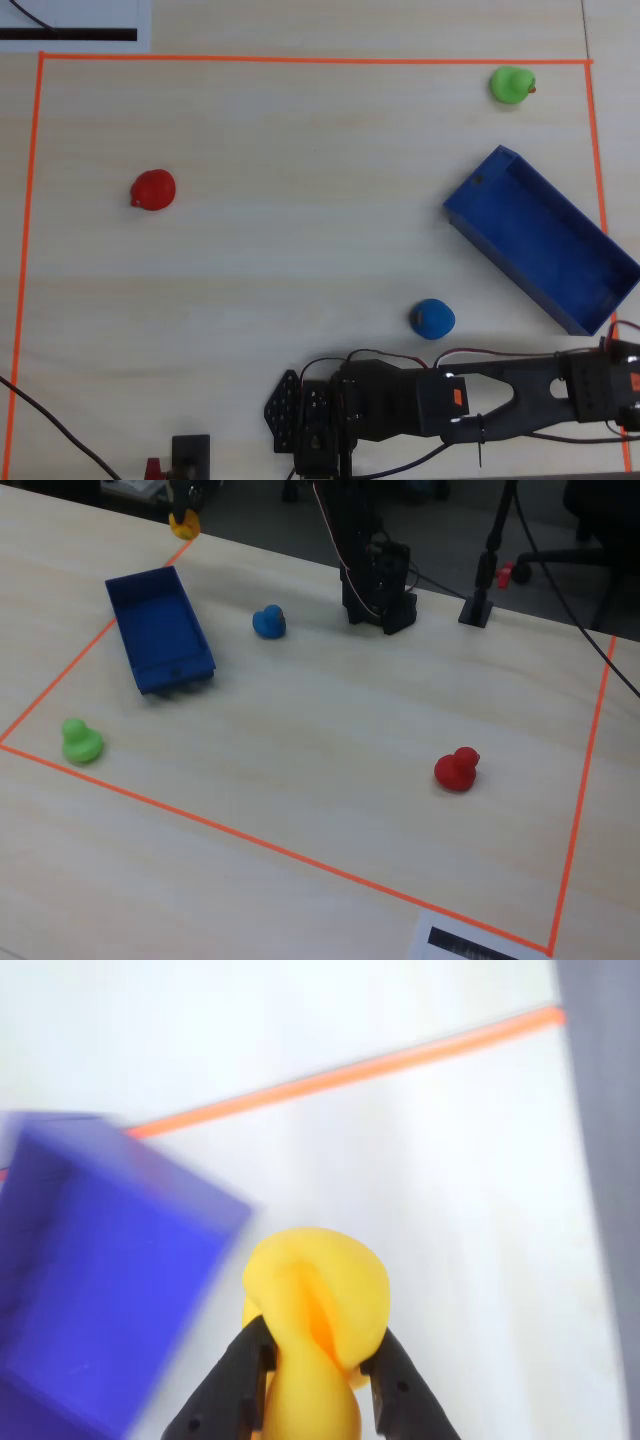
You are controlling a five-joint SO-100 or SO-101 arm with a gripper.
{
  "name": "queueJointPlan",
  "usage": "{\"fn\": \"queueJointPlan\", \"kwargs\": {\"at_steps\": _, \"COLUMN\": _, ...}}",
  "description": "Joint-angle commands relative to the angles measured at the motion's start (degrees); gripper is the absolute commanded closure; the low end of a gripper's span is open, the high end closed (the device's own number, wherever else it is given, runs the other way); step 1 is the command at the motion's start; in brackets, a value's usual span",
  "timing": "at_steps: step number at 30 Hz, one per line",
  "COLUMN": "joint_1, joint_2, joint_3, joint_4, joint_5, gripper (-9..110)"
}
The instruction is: Grasp yellow duck and put it into box.
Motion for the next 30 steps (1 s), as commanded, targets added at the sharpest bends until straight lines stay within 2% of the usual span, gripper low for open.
{"fn": "queueJointPlan", "kwargs": {"at_steps": 1, "joint_1": -5.6, "joint_2": 6.2, "joint_3": -7.8, "joint_4": 5.4, "joint_5": 2.3, "gripper": 101}}
{"fn": "queueJointPlan", "kwargs": {"at_steps": 7, "joint_1": -15.0, "joint_2": 7.8, "joint_3": -3.0, "joint_4": 5.3, "joint_5": 2.3, "gripper": 101}}
{"fn": "queueJointPlan", "kwargs": {"at_steps": 13, "joint_1": -20.8, "joint_2": 0.7, "joint_3": -4.0, "joint_4": 0.9, "joint_5": 1.8, "gripper": 101}}
{"fn": "queueJointPlan", "kwargs": {"at_steps": 23, "joint_1": -24.1, "joint_2": -17.8, "joint_3": -12.7, "joint_4": -9.6, "joint_5": -0.7, "gripper": 101}}
{"fn": "queueJointPlan", "kwargs": {"at_steps": 30, "joint_1": -25.7, "joint_2": -23.5, "joint_3": -14.7, "joint_4": -19.2, "joint_5": -1.1, "gripper": 100}}
